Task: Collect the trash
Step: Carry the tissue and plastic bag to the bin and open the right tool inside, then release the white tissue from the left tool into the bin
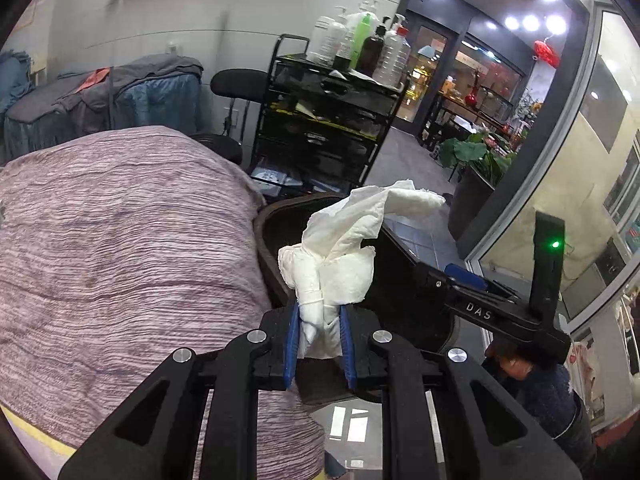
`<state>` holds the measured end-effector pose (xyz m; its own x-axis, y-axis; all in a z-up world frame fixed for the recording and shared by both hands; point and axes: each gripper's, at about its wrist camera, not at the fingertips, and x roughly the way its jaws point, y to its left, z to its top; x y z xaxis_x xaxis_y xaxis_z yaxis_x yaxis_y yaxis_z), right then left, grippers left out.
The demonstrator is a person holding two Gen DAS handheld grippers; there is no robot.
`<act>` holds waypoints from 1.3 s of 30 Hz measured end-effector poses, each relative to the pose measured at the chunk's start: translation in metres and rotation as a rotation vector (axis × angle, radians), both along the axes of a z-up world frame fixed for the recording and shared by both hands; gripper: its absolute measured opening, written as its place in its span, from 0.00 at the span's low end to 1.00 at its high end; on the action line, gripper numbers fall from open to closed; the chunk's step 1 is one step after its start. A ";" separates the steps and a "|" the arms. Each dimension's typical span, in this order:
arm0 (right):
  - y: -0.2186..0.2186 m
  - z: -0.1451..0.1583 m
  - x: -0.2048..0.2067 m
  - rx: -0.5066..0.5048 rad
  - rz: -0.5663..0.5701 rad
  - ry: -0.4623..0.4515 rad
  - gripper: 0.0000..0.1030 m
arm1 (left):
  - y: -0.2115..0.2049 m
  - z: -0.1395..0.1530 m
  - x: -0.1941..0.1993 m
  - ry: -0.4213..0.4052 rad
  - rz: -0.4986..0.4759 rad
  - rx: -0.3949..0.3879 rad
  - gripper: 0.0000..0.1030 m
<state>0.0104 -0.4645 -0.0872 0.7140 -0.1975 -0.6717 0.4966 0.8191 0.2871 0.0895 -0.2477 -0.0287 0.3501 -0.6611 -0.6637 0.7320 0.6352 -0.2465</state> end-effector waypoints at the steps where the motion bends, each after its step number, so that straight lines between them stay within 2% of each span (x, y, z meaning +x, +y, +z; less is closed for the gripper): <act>1: 0.000 0.004 -0.004 -0.004 -0.006 -0.007 0.72 | -0.005 -0.001 0.000 0.004 -0.010 0.003 0.17; 8: -0.013 0.021 -0.021 -0.023 -0.071 -0.047 0.75 | -0.038 -0.013 -0.001 0.044 -0.080 0.037 0.17; 22: -0.033 0.025 -0.041 -0.022 -0.134 -0.051 0.75 | -0.083 -0.038 0.002 0.068 -0.144 0.128 0.17; 23: -0.034 0.024 -0.041 -0.020 -0.137 -0.050 0.75 | -0.085 -0.040 0.001 0.055 -0.141 0.136 0.21; 24: -0.035 0.024 -0.042 -0.019 -0.140 -0.050 0.75 | -0.087 -0.041 0.001 0.049 -0.144 0.144 0.31; 25: -0.036 0.024 -0.042 -0.019 -0.142 -0.051 0.75 | -0.088 -0.043 0.000 0.046 -0.144 0.149 0.47; 26: -0.036 0.024 -0.042 -0.018 -0.143 -0.052 0.75 | -0.089 -0.043 0.000 0.035 -0.137 0.153 0.56; 27: -0.036 0.024 -0.042 -0.016 -0.144 -0.053 0.75 | -0.089 -0.043 -0.001 0.022 -0.132 0.154 0.71; 28: -0.037 0.025 -0.042 -0.016 -0.147 -0.055 0.75 | -0.089 -0.043 -0.002 0.006 -0.131 0.155 0.78; 33: -0.036 0.026 -0.041 -0.019 -0.152 -0.057 0.75 | -0.088 -0.043 -0.004 -0.019 -0.140 0.155 0.88; 39: -0.033 0.028 -0.038 -0.020 -0.150 -0.063 0.75 | -0.078 -0.030 -0.008 -0.047 -0.129 0.120 0.92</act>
